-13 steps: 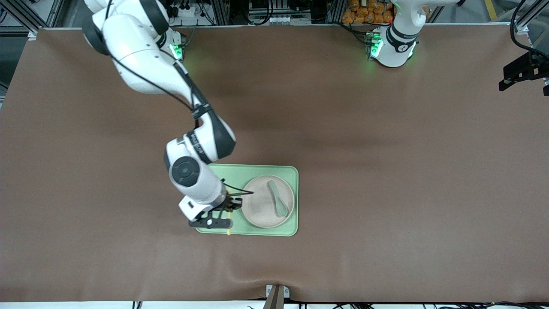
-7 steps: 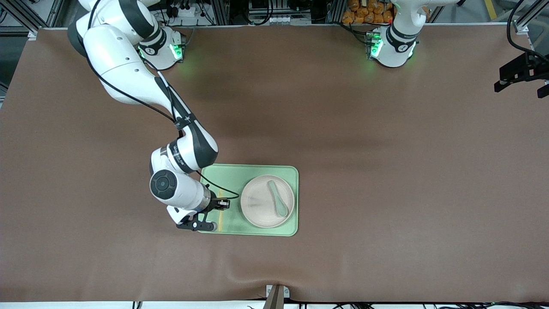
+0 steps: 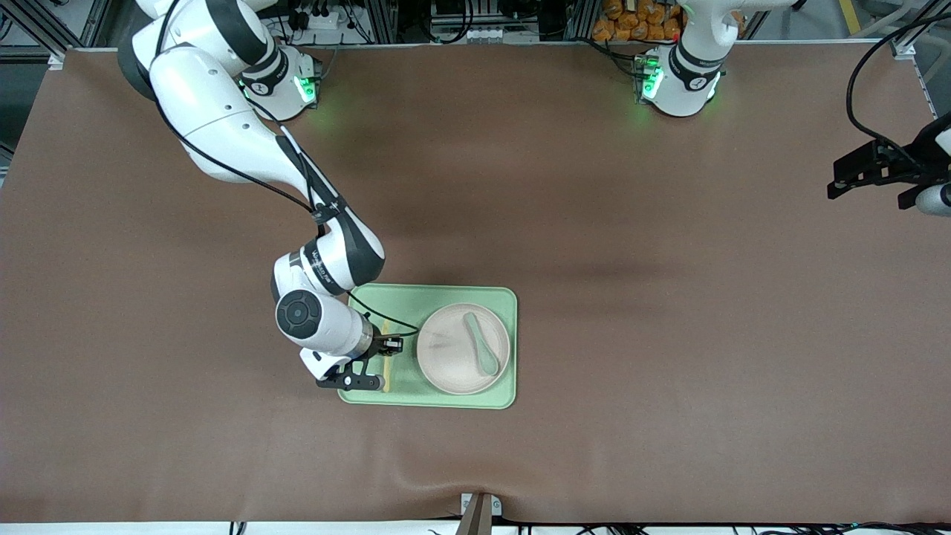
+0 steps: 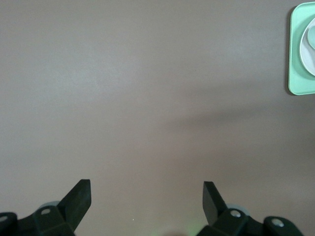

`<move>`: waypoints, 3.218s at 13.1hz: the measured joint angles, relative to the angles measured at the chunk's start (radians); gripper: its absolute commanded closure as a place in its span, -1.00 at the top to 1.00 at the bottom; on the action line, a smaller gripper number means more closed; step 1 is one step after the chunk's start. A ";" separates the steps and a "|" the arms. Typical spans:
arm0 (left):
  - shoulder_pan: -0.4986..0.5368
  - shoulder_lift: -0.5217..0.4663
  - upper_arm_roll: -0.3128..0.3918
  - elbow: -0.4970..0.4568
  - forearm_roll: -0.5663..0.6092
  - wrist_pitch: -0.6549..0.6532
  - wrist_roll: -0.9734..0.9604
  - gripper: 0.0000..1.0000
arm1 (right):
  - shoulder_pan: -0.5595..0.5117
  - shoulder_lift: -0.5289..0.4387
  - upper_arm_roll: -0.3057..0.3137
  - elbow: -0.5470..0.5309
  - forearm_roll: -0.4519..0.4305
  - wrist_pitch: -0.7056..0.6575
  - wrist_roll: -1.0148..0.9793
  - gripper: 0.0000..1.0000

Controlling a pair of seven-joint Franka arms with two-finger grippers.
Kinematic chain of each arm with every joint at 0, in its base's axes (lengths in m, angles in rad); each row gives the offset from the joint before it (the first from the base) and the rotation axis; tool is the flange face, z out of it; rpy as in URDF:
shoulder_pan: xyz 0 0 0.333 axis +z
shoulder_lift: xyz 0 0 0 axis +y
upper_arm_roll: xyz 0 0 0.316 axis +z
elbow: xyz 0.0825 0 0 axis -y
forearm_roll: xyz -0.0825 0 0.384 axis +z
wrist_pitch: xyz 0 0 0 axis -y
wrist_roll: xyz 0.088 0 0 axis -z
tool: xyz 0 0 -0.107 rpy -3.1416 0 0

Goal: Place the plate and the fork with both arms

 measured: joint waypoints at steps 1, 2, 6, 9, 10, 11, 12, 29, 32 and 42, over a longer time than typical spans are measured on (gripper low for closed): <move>0.000 0.000 0.000 0.000 0.000 0.005 0.000 1.00 | 0.000 -0.002 0.000 -0.003 0.000 0.000 0.000 0.69; 0.000 -0.001 -0.002 0.000 0.000 0.006 0.000 1.00 | -0.001 -0.003 0.000 -0.004 0.000 0.000 -0.001 0.76; 0.000 -0.020 -0.013 -0.024 0.000 0.005 -0.001 1.00 | -0.005 -0.010 -0.002 -0.005 -0.001 0.000 -0.003 1.00; 0.000 -0.028 -0.014 -0.027 0.000 0.001 -0.001 1.00 | -0.040 -0.029 -0.003 0.000 -0.001 -0.004 -0.003 1.00; 0.000 -0.028 -0.014 -0.028 0.000 -0.001 -0.001 1.00 | -0.061 -0.045 -0.003 0.003 -0.001 -0.022 -0.004 1.00; 0.000 -0.028 -0.014 -0.028 0.000 -0.007 -0.001 1.00 | -0.083 -0.068 -0.003 0.011 -0.001 -0.058 -0.006 1.00; 0.000 -0.028 -0.015 -0.028 0.004 -0.017 -0.001 1.00 | -0.103 -0.096 -0.003 0.025 -0.002 -0.109 -0.009 1.00; 0.000 -0.036 -0.031 -0.025 0.016 -0.046 0.000 1.00 | -0.254 -0.735 -0.157 0.034 0.017 -0.873 -0.323 1.00; 0.000 -0.036 -0.031 -0.024 0.016 -0.048 0.000 1.00 | -0.280 -0.822 -0.160 -0.102 0.017 -0.828 -0.361 1.00; 0.000 -0.036 -0.031 -0.024 0.016 -0.049 0.000 1.00 | -0.288 -0.903 -0.167 -0.211 -0.048 -0.743 -0.398 1.00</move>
